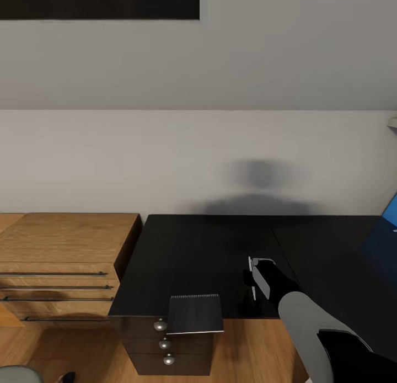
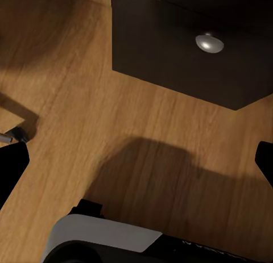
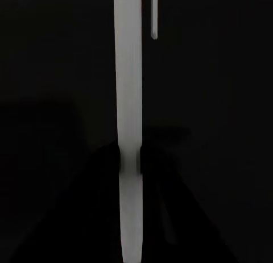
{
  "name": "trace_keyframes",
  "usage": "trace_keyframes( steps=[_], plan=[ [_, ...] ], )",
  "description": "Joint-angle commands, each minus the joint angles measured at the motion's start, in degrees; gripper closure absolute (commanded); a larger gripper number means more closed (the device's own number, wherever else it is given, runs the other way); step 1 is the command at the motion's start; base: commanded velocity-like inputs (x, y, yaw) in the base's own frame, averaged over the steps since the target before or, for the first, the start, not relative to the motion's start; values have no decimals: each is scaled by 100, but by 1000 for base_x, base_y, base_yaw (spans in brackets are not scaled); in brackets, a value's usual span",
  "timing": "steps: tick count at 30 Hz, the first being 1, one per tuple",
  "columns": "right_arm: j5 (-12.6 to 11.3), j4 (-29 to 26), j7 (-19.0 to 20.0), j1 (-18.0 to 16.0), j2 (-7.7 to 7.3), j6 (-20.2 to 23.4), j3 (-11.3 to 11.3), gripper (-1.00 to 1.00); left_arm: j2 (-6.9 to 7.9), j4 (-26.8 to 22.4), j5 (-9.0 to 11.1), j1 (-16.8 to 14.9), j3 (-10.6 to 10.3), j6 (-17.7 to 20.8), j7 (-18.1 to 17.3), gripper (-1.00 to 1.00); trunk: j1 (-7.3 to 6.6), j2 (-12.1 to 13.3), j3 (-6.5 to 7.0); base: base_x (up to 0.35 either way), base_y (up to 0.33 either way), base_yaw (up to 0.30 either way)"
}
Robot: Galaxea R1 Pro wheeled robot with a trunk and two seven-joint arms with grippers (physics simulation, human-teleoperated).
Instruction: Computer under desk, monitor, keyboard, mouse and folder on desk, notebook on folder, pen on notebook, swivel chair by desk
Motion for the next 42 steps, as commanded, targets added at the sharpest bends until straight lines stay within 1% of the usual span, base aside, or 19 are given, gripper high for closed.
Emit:
trace_keyframes(
  steps=[1, 4, 5, 8, 35, 42],
  plan=[
    [-27, -9, -35, -2, 7, 19, -41, 100, -2, -9, 57, 3, 3, 0, -23, -100, 1, -4, -5, 0, 0, 0],
    [-32, -9, -35, -4, 7, 25, -41, 100, -2, -9, 57, 3, 2, 1, -23, -100, 1, -4, -5, 0, 0, 0],
    [-33, -9, -35, -3, 7, 25, -41, -100, -2, -9, 57, 3, -1, 1, -24, -100, 1, -4, -5, 0, 0, 0],
    [-37, -13, -33, -3, 7, 28, -42, -100, -2, -9, 57, 3, 2, -4, -26, -100, 1, -4, -5, 0, 0, 0],
    [-45, -28, -26, -2, 13, 0, -60, -100, -2, -9, 56, 3, 3, -7, -27, -100, -592, 1079, 479, 0, 0, 0],
    [-45, -29, -32, -4, 15, -7, -60, -100, 2, -9, 57, 3, 3, -8, -34, -100, -592, 1079, 479, 0, 0, 0]
  ],
)
